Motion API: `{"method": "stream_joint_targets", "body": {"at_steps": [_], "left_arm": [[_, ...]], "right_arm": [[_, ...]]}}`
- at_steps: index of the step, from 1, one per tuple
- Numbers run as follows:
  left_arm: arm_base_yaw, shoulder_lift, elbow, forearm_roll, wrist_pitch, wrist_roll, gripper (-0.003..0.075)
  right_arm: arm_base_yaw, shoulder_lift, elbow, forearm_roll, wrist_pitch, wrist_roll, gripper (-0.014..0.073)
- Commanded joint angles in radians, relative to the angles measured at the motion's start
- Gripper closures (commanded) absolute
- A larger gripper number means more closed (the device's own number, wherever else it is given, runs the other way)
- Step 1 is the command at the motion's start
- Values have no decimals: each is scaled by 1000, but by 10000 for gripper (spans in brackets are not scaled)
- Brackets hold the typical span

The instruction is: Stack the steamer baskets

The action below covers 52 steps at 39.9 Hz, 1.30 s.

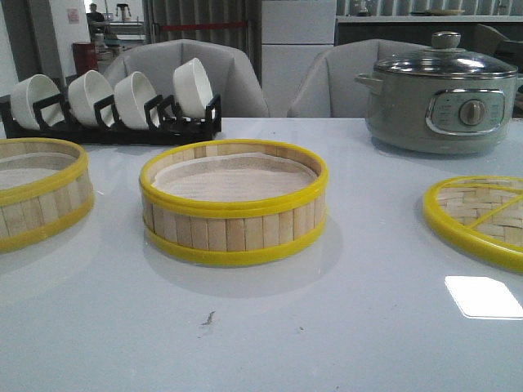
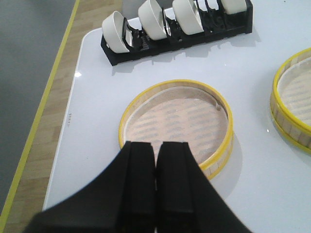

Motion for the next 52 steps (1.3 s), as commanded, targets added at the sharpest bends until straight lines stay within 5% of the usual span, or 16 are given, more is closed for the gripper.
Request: {"method": "stream_joint_targets", "body": {"at_steps": [1, 52], "left_arm": [[-7, -4, -36, -5, -59, -2, 631], [-7, 4, -36, -53, -59, -2, 631]], "right_arm": [[3, -21, -16, 1, -87, -8, 538], [3, -21, -16, 0, -89, -8, 538]]}}
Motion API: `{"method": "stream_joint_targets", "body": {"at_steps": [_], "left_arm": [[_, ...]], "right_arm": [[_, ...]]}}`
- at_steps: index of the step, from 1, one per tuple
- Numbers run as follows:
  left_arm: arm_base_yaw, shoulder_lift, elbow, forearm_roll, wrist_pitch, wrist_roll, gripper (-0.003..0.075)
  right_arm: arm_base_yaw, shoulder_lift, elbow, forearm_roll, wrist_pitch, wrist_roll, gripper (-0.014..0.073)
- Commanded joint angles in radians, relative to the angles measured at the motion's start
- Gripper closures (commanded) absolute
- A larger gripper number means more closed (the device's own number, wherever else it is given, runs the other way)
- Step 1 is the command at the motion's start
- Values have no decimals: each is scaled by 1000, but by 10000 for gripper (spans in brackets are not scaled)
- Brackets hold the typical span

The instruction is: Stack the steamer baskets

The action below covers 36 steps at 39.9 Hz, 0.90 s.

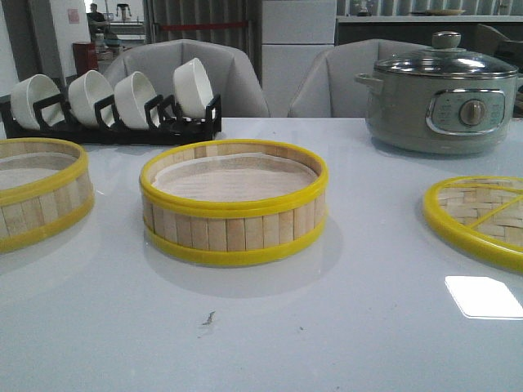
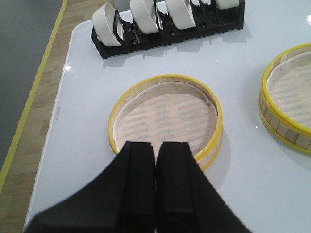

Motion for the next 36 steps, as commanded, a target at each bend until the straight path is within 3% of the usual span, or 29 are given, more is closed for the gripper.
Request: {"method": "stream_joint_targets", "body": {"at_steps": [1, 10, 21, 23, 29, 36], "left_arm": [[-7, -2, -34, -15, -74, -2, 631], [-7, -2, -34, -16, -70, -2, 631], [-7, -1, -34, -17, -70, -2, 631], [-7, -1, -34, -17, -68, -2, 631], [-7, -1, -34, -29, -68, -2, 631], [-7, 21, -34, -33, -68, -2, 631]], "right_arm": [[3, -21, -16, 0, -91, -7, 538], [3, -21, -16, 1, -176, 56, 538], [4, -21, -31, 1, -432, 125, 538], [4, -20, -68, 3, -360, 158, 538], [4, 58, -322, 6, 59, 162, 538], [4, 410, -576, 5, 89, 158, 538]]}}
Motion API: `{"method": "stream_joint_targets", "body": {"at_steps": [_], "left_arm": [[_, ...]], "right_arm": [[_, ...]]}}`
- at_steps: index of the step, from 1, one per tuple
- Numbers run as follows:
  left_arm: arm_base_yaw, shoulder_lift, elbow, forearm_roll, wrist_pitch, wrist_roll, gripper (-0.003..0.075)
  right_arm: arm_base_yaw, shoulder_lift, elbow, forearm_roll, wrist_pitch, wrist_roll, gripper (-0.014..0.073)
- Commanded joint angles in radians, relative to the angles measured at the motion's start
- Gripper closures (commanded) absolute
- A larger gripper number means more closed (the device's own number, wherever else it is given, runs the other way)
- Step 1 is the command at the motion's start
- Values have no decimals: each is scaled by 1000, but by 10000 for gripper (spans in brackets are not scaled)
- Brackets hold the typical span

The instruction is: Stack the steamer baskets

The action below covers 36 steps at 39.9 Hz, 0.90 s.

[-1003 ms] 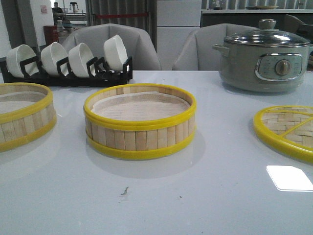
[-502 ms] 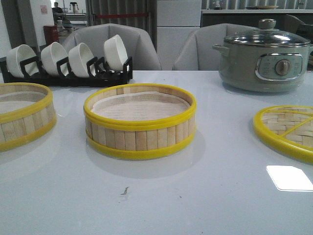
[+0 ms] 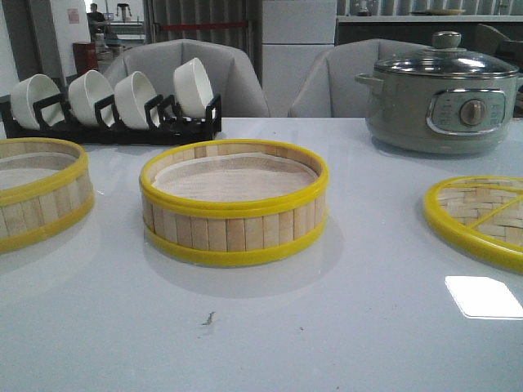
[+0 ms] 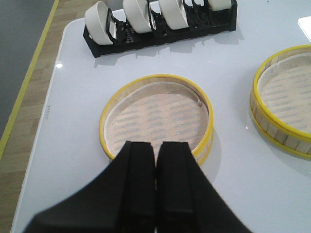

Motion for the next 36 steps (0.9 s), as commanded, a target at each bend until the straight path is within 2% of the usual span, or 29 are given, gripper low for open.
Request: {"method": "stream_joint_targets", "body": {"at_steps": [1, 5, 10, 12, 23, 31, 36], "left_arm": [[-7, 11, -34, -2, -68, -2, 631], [-7, 28, -32, -2, -68, -2, 631], [-7, 37, -32, -2, -68, -2, 631], [-7, 41, -32, -2, -68, -2, 631], [-7, 49, -32, -8, -73, -4, 631], [-7, 49, -32, -72, -91, -4, 631], [-7, 61, -32, -117, -98, -4, 631]], "right_arm": [[1, 222, -157, 1, -57, 1, 538], [1, 413, -279, 20, 1, 1, 538], [1, 544, -394, 34, 168, 1, 538], [1, 579, -419, 34, 188, 1, 538], [1, 609, -433, 34, 116, 1, 538], [1, 616, -433, 34, 32, 1, 538], [1, 617, -433, 34, 27, 1, 538]]}}
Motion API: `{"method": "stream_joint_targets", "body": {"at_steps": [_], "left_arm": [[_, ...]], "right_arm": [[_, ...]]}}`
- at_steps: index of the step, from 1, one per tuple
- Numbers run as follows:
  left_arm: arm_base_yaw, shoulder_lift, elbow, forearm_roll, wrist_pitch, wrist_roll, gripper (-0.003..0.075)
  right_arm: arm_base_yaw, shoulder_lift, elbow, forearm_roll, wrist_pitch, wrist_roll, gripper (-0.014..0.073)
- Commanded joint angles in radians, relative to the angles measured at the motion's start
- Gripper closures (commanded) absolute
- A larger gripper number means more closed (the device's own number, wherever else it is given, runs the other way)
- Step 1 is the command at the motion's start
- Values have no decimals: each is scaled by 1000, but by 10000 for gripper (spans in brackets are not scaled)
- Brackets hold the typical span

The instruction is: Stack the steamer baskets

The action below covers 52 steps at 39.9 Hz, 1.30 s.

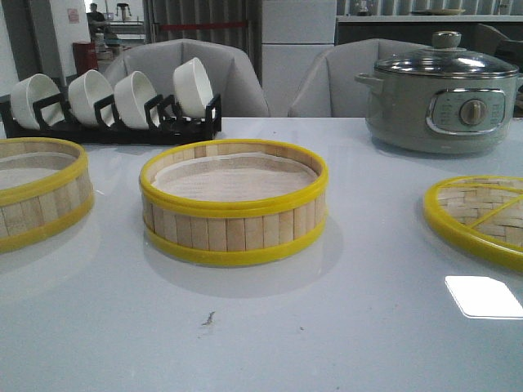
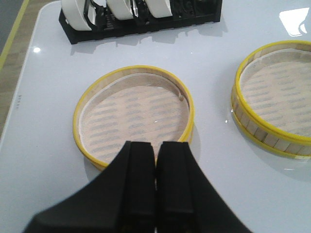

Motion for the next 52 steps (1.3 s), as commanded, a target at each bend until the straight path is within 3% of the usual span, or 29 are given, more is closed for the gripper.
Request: {"method": "stream_joint_targets", "body": {"at_steps": [1, 15, 17, 24, 30, 35, 39, 42, 52], "left_arm": [[-7, 7, -32, -33, -85, -4, 631], [-7, 47, -32, -38, -66, -4, 631], [-7, 51, -32, -38, -68, -4, 631], [-7, 76, -32, -38, -70, -4, 631], [-8, 124, -32, -38, -66, 14, 626], [-9, 185, -32, -27, -64, 55, 525], [-9, 242, -32, -21, -75, 55, 351], [-9, 289, -32, -27, -101, 48, 263], [-11, 437, -34, -148, -230, 48, 276]], "right_arm": [[1, -3, -39, 0, -88, -1, 538], [1, 37, -37, -56, -27, -8, 529], [1, 44, -36, -85, -19, -13, 485], [1, 55, -36, -153, 12, -15, 209], [1, 55, -36, -153, 13, -15, 179], [1, 55, -36, -151, 10, -15, 179], [1, 55, -36, -150, 8, -15, 179], [1, 55, -36, -149, 8, -15, 179], [1, 55, -36, -149, 9, -15, 179]]}}
